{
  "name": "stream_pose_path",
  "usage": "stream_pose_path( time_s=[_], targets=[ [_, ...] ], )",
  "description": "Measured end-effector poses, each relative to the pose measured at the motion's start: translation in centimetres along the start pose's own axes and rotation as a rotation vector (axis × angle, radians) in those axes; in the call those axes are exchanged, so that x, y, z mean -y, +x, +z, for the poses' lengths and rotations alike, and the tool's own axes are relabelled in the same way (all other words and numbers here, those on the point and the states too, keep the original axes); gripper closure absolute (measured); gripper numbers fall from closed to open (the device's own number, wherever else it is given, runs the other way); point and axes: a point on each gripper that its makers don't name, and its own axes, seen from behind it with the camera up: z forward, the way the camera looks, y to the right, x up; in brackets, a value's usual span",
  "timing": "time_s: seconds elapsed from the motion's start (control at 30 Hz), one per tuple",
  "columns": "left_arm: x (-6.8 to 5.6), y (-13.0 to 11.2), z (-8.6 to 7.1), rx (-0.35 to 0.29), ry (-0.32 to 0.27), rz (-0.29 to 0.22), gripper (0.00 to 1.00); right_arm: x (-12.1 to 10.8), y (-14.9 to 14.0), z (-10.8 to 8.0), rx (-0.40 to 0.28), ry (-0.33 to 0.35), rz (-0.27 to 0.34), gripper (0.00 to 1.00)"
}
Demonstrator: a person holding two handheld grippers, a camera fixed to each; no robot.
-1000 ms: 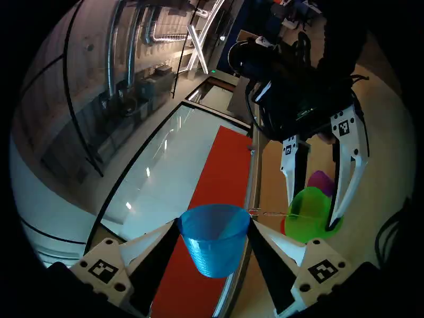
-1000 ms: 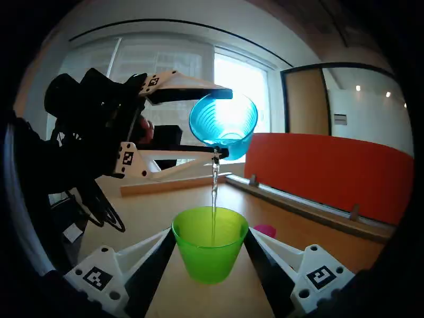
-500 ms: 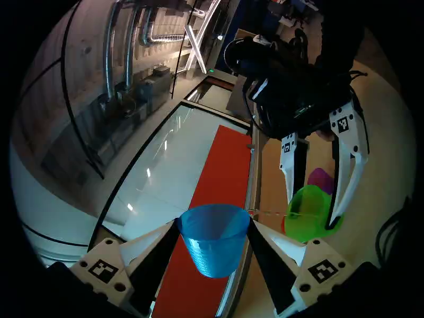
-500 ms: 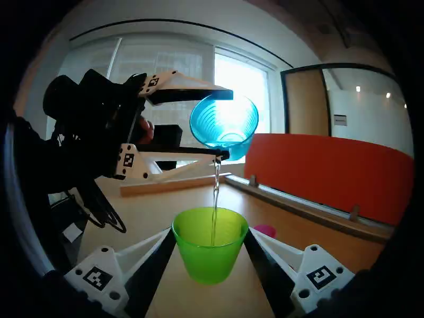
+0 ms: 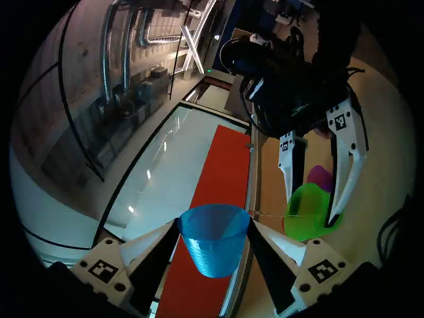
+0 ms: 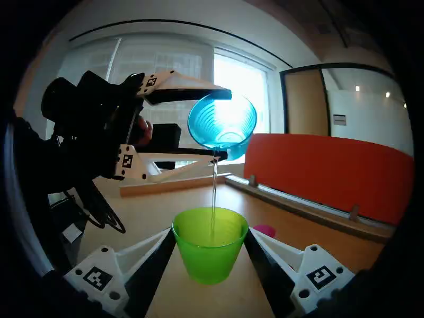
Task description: Pour water
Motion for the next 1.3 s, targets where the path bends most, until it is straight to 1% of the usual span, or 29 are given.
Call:
stream_pose_path(
  time_s=[0.2, 0.67, 1.1, 1.3],
  targets=[
    [-0.13, 0.05, -0.05, 0.001, -0.001, 0.012, 0.11, 0.00, 0.06, 0.05, -0.001, -0.002, -0.003, 0.08],
    [0.01, 0.15, -0.34, 0.006, 0.002, 0.041, 0.11, -0.08, -0.12, 0.00, 0.000, -0.002, -0.003, 0.08],
    [-0.28, 0.31, -0.10, 0.003, 0.002, 0.061, 0.11, -0.16, 0.07, 0.05, -0.002, -0.005, -0.012, 0.08],
    [-0.05, 0.39, -0.02, 0.001, 0.004, 0.069, 0.11, 0.02, 0.28, 0.01, -0.003, -0.006, -0.016, 0.08]
  ],
)
